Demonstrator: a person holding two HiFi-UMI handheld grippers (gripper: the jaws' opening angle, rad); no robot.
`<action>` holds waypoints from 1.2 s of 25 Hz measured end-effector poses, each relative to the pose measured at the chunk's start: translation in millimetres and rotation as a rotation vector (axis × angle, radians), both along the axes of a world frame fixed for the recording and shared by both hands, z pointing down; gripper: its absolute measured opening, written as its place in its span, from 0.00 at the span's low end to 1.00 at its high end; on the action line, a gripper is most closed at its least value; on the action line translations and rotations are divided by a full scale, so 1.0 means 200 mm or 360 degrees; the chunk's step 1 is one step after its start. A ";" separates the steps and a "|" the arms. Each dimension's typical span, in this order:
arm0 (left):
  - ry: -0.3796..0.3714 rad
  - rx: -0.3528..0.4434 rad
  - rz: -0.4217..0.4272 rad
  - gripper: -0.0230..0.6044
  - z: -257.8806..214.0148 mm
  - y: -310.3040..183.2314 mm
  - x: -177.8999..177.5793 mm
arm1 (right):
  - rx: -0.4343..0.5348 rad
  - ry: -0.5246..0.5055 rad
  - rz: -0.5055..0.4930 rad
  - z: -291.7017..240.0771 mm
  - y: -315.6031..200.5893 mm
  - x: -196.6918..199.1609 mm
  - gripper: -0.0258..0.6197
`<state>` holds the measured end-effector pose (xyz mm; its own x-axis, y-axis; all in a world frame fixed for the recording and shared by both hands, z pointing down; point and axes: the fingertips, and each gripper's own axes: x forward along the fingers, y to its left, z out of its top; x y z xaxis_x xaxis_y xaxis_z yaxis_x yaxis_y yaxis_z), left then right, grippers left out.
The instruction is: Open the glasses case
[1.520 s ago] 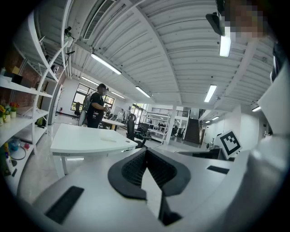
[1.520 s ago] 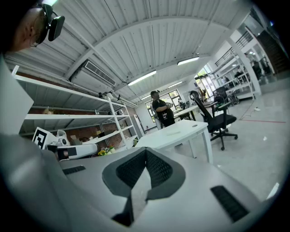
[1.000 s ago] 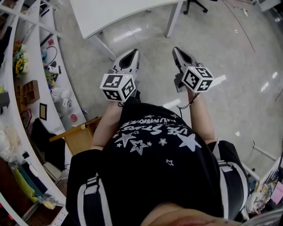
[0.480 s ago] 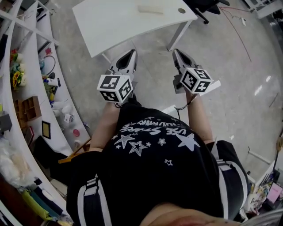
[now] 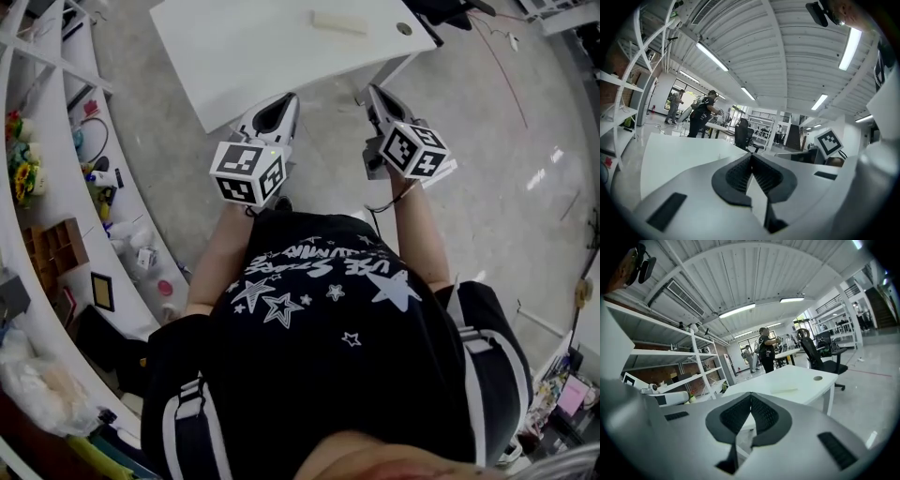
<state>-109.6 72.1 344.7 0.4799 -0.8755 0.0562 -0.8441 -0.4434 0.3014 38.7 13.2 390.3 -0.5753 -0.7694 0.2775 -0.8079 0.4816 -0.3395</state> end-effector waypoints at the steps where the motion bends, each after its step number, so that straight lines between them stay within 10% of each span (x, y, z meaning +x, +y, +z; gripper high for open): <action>1: 0.0000 -0.0007 0.0014 0.06 0.01 -0.02 -0.01 | -0.0007 0.0008 0.0013 0.01 -0.01 -0.02 0.05; 30: -0.0139 -0.0236 0.0264 0.06 0.32 -1.06 0.21 | -0.0174 -0.0039 0.0181 0.29 -0.99 0.21 0.05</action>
